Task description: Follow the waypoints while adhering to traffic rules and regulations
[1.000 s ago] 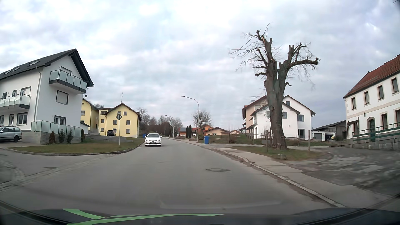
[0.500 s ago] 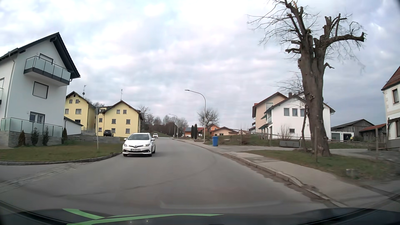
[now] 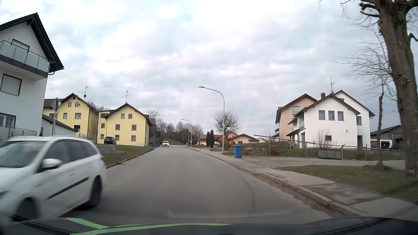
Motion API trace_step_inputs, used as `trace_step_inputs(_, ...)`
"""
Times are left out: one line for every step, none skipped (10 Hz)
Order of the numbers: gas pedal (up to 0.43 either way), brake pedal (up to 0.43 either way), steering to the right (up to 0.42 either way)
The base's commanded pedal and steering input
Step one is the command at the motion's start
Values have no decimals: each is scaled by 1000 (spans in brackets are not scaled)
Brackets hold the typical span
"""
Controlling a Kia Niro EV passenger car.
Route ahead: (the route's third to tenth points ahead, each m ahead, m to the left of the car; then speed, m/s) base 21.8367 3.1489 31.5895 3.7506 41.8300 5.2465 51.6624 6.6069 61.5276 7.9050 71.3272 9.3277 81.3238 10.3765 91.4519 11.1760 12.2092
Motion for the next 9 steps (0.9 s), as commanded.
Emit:
trace_step_inputs(280,0,-24)
trace_step_inputs(280,0,-24)
trace_step_inputs(280,0,-24)
trace_step_inputs(280,0,-24)
trace_step_inputs(280,0,-24)
trace_step_inputs(280,0,-24)
trace_step_inputs(280,0,-24)
trace_step_inputs(280,0,-24)
trace_step_inputs(280,0,-24)
